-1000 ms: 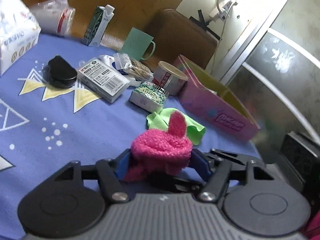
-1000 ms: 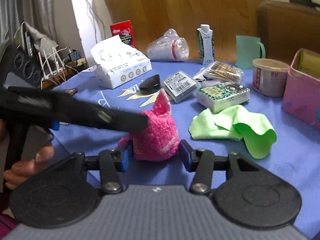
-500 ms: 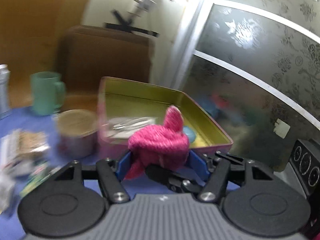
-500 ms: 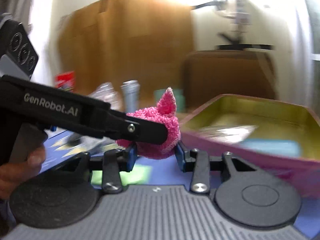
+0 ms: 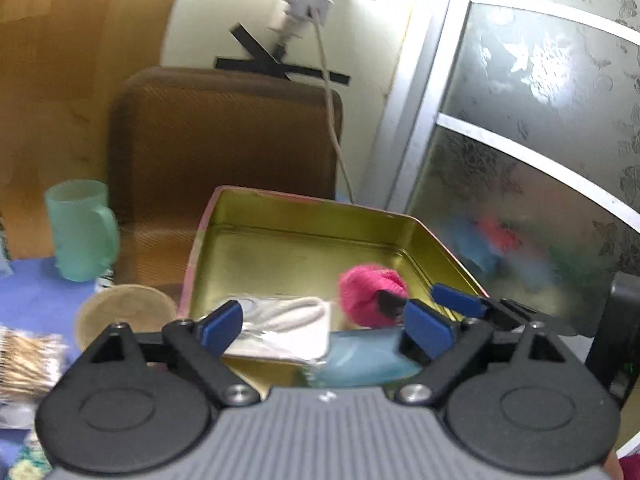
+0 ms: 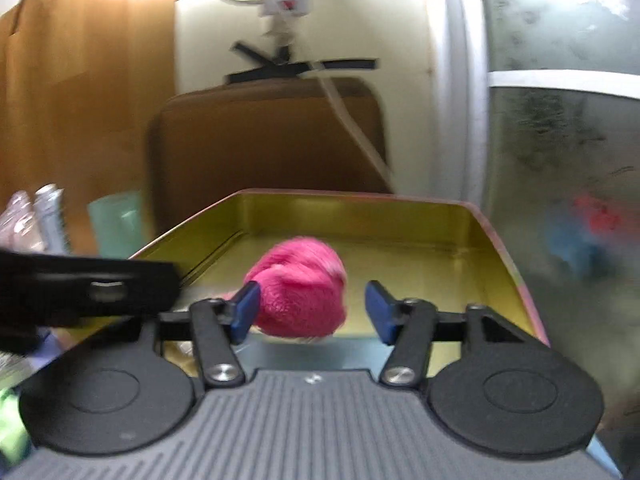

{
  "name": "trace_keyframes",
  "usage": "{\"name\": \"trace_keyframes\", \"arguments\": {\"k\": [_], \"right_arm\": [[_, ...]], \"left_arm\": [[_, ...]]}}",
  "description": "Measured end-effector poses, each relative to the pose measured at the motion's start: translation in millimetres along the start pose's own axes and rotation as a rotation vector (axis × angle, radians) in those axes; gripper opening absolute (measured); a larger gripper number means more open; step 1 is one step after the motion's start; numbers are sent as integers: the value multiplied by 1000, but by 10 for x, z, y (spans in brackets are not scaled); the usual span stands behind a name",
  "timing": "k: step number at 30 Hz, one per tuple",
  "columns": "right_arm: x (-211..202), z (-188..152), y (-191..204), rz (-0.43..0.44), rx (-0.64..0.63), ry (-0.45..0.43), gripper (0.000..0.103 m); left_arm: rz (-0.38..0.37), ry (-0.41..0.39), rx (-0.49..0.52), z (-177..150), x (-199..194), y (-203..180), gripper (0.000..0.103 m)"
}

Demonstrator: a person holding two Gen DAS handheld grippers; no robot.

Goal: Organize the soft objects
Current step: 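Carry the pink toy over the tin and open the right tool, then grasp the black teardrop-shaped object with the right tool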

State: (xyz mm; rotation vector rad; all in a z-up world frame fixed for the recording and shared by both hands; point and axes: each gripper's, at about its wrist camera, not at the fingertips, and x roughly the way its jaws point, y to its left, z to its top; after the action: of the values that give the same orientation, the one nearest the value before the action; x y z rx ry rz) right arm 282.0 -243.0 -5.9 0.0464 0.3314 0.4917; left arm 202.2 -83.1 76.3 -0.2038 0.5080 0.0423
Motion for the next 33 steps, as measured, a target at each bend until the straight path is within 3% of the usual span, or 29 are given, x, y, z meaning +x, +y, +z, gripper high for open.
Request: {"name": "trace_keyframes", "arguments": {"k": [7,11,15,21,24,26,28,33], "right_arm": [[-341,-96,-128,10,137,-75,63],[-514,-111,82,110,109,-90,63],[-651,-203,505,262,49,-43,63],[-615,-378,1277,521,-68,132,63],[-537,-438,1669,562,-160,204,65],[-507,-428,1884,601,-172,233,65],[-484,-389,2067,643,-190,239,65],[-355,-421,2638,650,-353,240,65]], "left_arm": [[86,-72,-41,-144,-686,434,91],[233,-72,-69,-423,-1096,843,92],[361,-31,-179,-748,-1386,1399,92],[540,-2,-241,-1137,-1666,1973,91],[596,1,-278,-1260,-1728,2184,90],[554,-51,-330,-1275,-1833,2272,92],[570,-57,-344,-1267,-1833,2289,91],[685,-23,-305,-1221,-1714,2175,90]]}}
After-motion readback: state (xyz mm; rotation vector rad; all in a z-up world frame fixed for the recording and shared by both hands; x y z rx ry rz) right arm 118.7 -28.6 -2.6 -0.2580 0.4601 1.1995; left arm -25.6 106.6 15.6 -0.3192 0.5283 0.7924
